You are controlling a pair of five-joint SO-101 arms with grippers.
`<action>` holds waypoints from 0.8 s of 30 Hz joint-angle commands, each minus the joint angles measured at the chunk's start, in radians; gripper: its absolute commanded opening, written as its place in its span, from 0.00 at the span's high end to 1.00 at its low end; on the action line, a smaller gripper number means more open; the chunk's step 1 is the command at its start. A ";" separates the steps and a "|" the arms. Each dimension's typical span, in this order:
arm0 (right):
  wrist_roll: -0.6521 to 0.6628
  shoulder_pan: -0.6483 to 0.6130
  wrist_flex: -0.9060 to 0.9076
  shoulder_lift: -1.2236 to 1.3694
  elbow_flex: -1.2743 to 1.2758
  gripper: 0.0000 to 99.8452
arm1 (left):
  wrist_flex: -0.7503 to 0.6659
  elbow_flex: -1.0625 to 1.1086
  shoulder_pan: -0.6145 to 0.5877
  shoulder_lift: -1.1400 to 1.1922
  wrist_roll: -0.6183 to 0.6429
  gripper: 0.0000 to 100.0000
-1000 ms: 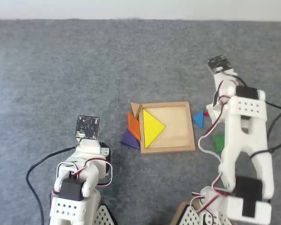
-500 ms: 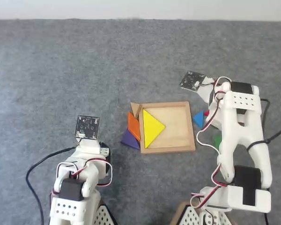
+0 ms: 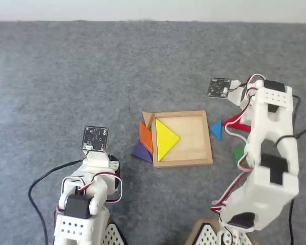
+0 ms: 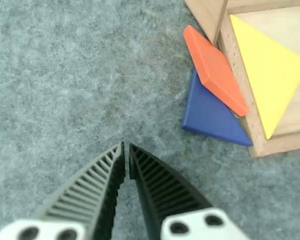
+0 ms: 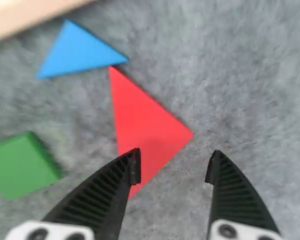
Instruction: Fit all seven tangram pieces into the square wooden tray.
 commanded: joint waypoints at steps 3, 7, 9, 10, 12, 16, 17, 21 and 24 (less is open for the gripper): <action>0.018 0.059 0.033 0.136 -0.209 0.60 | 0.006 -0.012 -0.005 -0.020 -0.006 0.99; 0.126 0.070 0.189 0.140 -0.230 0.47 | 0.006 -0.012 -0.005 -0.020 -0.006 0.99; 0.164 0.068 0.237 0.113 -0.227 0.47 | 0.006 -0.012 -0.005 -0.020 -0.006 0.99; 0.160 0.062 0.246 0.099 -0.227 0.47 | 0.006 -0.012 -0.005 -0.020 -0.006 0.99; 0.140 0.048 0.263 0.076 -0.224 0.47 | 0.006 -0.012 -0.005 -0.020 -0.006 0.99; 0.141 0.035 0.196 0.062 -0.144 0.47 | 0.006 -0.012 -0.005 -0.020 -0.006 0.99; 0.140 0.035 0.150 0.068 -0.114 0.47 | 0.006 -0.012 -0.005 -0.020 -0.006 0.99; 0.133 0.021 0.007 0.097 -0.002 0.47 | 0.006 -0.012 -0.005 -0.020 -0.006 0.99; 0.132 0.025 -0.062 0.122 0.038 0.47 | 0.006 -0.012 -0.005 -0.020 -0.006 0.99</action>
